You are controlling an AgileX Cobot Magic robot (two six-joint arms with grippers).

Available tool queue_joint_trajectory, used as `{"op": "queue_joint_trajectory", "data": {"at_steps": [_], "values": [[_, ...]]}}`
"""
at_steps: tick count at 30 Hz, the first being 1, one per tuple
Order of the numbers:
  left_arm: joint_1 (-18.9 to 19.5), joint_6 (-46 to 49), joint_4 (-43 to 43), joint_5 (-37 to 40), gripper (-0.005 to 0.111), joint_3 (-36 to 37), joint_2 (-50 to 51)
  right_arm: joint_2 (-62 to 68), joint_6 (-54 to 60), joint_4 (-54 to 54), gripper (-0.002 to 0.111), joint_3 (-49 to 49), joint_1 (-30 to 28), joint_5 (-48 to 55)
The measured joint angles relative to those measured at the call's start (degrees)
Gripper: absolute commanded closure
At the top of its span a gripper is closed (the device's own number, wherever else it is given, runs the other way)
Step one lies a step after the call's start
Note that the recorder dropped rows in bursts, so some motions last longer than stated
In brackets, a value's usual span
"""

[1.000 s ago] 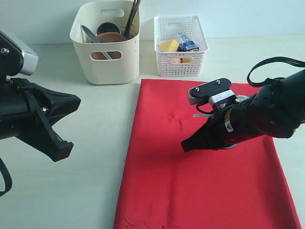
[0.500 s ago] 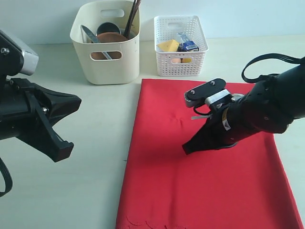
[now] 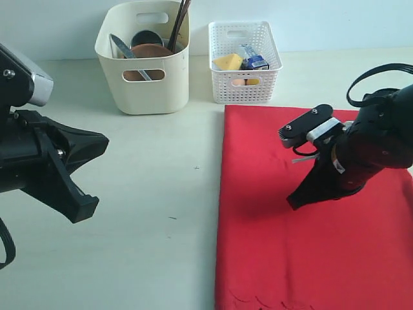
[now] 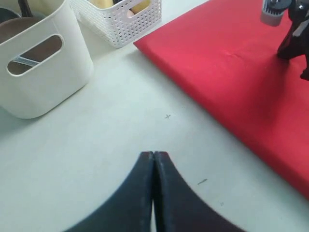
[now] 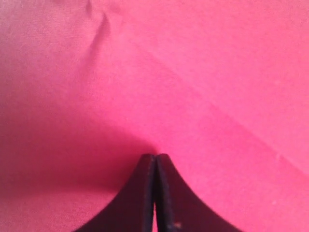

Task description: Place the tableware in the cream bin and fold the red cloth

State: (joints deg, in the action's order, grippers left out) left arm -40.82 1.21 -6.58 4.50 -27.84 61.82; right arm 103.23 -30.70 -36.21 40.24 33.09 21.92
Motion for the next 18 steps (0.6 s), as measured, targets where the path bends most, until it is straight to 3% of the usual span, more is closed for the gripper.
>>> {"op": "queue_joint_trajectory", "data": {"at_steps": [9,18], "values": [[0.00,0.00,0.00,0.00,0.106,0.00,0.00,-0.65,-6.38,-9.41,0.108,-2.89,-12.49,-5.25],[0.00,0.00,0.00,0.00,0.106,0.00,0.00,-0.54,-8.03,-9.94,0.108,-3.26,-22.00,-10.32]]}}
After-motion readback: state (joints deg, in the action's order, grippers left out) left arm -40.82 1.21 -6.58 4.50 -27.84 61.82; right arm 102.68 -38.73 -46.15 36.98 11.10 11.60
